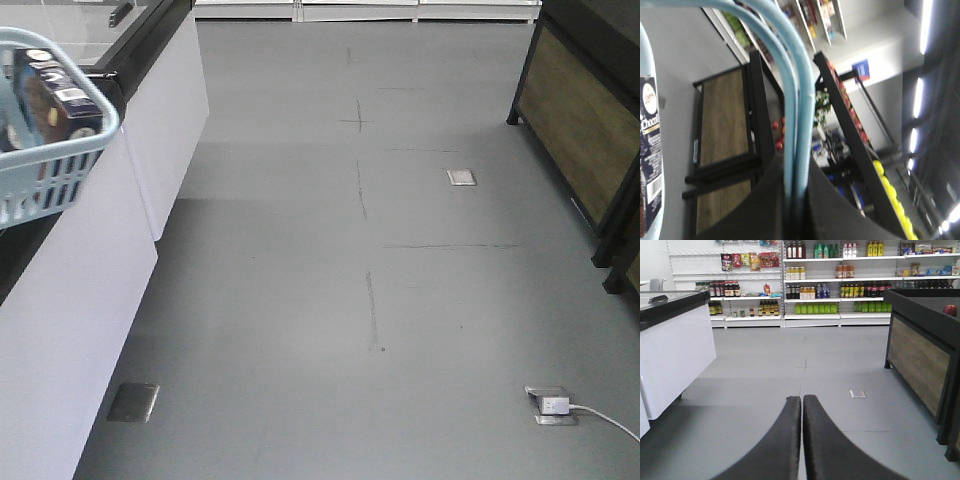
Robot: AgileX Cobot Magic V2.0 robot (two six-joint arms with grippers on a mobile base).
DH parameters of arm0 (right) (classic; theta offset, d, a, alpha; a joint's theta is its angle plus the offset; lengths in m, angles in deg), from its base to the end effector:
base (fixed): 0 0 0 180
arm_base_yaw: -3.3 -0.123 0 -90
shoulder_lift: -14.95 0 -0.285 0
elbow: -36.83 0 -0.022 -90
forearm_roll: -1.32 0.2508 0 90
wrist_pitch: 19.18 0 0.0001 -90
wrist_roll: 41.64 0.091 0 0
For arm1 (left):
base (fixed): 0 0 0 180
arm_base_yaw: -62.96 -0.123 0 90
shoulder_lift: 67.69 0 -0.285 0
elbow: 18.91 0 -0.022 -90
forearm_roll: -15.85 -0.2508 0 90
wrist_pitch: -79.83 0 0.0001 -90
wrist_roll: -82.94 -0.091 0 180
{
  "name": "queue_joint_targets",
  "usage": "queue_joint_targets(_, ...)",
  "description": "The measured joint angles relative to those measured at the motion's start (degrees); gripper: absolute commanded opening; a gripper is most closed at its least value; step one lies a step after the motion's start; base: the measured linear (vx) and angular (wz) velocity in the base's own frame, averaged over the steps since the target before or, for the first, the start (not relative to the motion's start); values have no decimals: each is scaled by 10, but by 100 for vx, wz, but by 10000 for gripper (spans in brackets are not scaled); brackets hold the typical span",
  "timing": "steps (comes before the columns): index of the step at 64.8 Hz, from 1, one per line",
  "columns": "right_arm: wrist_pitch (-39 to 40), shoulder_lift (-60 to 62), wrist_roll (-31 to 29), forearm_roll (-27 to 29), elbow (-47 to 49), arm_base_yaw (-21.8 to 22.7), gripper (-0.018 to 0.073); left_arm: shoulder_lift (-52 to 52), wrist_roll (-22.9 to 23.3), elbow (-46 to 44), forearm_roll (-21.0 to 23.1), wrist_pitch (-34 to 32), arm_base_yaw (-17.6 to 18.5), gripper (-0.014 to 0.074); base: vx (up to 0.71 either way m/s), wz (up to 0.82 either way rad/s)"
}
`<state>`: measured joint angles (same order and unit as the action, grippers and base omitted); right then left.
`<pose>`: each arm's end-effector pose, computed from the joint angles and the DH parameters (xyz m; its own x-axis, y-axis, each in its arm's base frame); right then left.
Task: Left arm holds basket, right arm returns cookies
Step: 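Swing the held basket in front of the robot with the left arm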
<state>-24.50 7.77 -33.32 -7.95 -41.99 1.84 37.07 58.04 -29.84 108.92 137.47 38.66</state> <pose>0.0569 0.0001 0.1960 -0.0217 -0.0165 -0.9996 -0.0109 0.9998 -0.0162 0.3717 0.0835 0.4047 -0.5120 -0.7878 -0.3424 0.1949 0.2816 -0.9395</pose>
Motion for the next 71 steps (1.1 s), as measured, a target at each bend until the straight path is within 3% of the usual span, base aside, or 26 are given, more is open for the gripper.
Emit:
queue_joint_targets(6,0,0,0,0,0,0,-8,5,-1,5,-21,16,54,-7,0,0)
queue_joint_targets(14,0,0,0,0,0,0,-8,5,-32,41,-4,29,121,-7,0,0)
queue_joint_targets(32,0,0,0,0,0,0,-8,-4,-113,137,6,49,232,-7,0,0)
queue_joint_targets(50,0,0,0,0,0,0,-8,-48,-175,244,8,22,333,-7,0,0)
queue_joint_targets(71,0,0,0,0,0,0,-8,-63,-205,345,15,-46,449,-7,0,0)
